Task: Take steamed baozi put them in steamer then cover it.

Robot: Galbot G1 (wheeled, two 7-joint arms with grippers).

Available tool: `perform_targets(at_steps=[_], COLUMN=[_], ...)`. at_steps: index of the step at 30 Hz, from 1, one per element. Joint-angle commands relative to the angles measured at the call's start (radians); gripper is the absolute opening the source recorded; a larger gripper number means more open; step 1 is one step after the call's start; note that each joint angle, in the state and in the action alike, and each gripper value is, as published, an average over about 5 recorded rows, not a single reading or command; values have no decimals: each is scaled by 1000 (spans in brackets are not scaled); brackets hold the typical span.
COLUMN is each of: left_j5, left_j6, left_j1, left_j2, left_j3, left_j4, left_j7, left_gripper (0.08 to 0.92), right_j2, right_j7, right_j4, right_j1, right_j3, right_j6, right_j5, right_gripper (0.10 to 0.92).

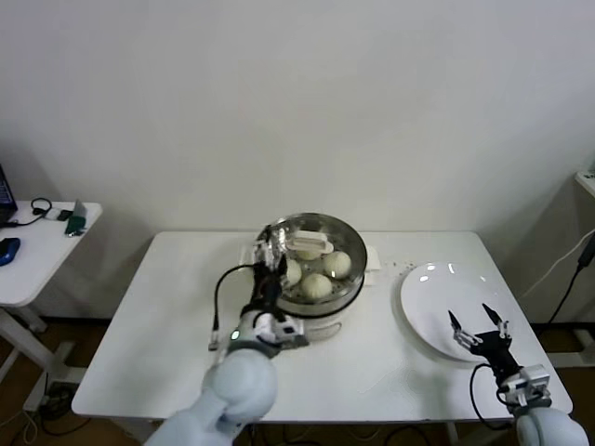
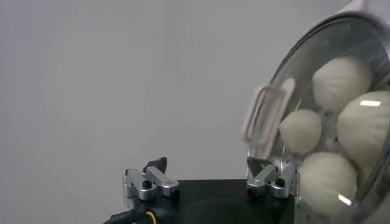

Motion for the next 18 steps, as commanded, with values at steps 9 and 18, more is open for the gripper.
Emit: perform_targets(at_steps=[9,18], left_j5=[-993,-1157], left_j6=[-771,-971], left_j1=[514,579], left_j2=[-9,-79], left_j3=[-640,-706], left_j4=[-28,148], left_j7=[-337,-254], left_gripper=[823,823], right_j2=[6,16], right_j7=[-11,-21], right_j4=[82,110], right_j1=[-48,-66], right_j3=[-12,-32], right_j6=[23,44], right_j5=[40,39], right_gripper=[823,823])
